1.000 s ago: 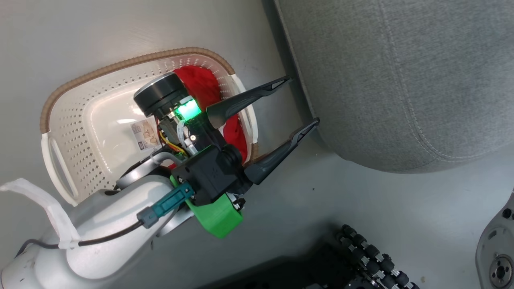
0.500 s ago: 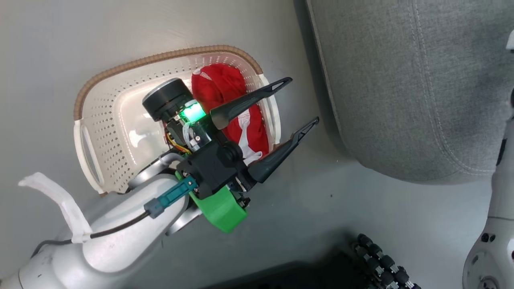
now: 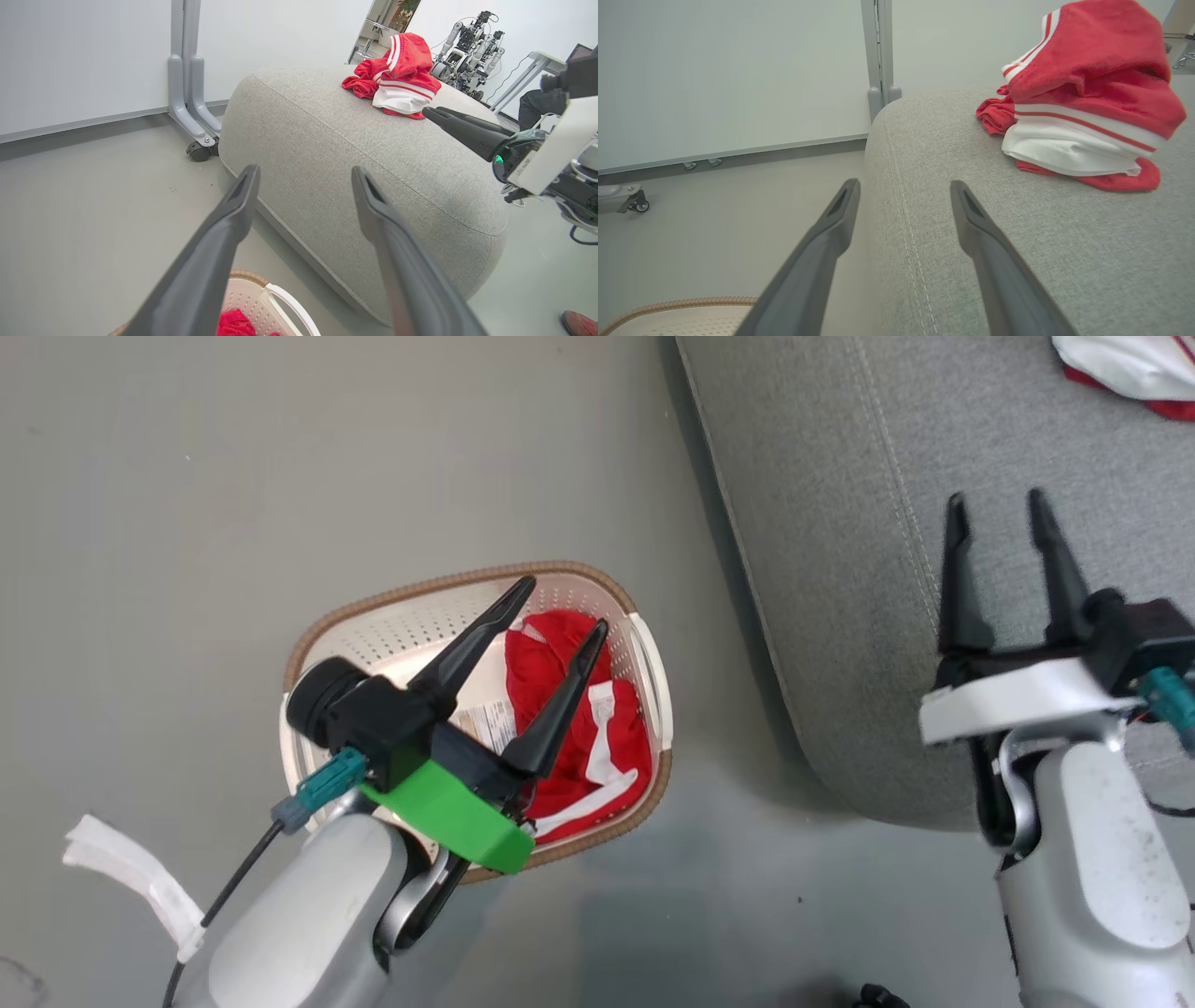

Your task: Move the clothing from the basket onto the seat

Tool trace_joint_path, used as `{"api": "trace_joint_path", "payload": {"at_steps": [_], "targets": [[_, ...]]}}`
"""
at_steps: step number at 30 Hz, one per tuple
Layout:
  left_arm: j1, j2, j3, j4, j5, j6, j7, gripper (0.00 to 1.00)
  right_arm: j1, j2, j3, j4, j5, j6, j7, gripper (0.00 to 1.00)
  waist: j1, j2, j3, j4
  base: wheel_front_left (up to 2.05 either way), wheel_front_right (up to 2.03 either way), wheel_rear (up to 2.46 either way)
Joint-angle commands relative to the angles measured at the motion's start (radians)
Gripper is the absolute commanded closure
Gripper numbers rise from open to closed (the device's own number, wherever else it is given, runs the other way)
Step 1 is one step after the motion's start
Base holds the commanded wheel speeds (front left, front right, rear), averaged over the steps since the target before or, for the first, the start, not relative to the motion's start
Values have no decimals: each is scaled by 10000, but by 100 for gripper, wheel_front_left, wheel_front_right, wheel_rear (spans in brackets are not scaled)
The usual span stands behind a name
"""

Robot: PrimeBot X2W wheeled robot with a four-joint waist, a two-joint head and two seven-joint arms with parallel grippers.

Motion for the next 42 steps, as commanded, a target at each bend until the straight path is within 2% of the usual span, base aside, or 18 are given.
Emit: {"api": "trace_joint_path", "payload": {"at_steps": [1, 9, 14, 18, 22, 26, 32, 42], "targets": [[493, -94, 317, 130, 51, -30, -28, 0, 367, -39, 279, -66, 97, -17, -35, 0, 1, -1, -1671, 681, 0, 0, 0], [2811, -1184, 2688, 747, 311, -122, -18, 0, 1815, 141, 1714, -92, 351, -17, -35, 0, 1, -1, -3460, 1307, 0, 0, 0], [4229, -1984, 4605, 537, 1177, -176, -17, 0, 2663, 169, 2159, -109, 412, -17, -33, 0, 1, -1, -4560, 1638, 0, 0, 0], [5187, -2352, 5894, 8, 2190, -171, -19, 0, 3397, 211, 2279, -332, 386, -17, -35, 0, 1, -1, -5259, 1768, 0, 0, 0], [6012, -2552, 6742, -508, 2875, -192, -19, 0, 3900, 211, 2443, -864, 165, -17, -33, 0, 1, -1, -5595, 1778, 0, 0, 0], [6725, -2585, 7085, -800, 3303, -233, -19, 0, 4392, 210, 2517, -1376, 132, -17, -33, 0, 1, -1, -5786, 1673, 0, 0, 0], [7477, -2595, 6721, -964, 3729, -280, -20, 0, 5011, 206, 2315, -1715, 249, -17, -35, 0, 1, -1, -5948, 1508, 0, 0, 0], [7422, -2594, 6486, -981, 3658, -296, -20, 0, 5689, 213, 1996, -1801, 132, -17, -35, 0, 1, -1, -6037, 1439, 0, 0, 0]]}}
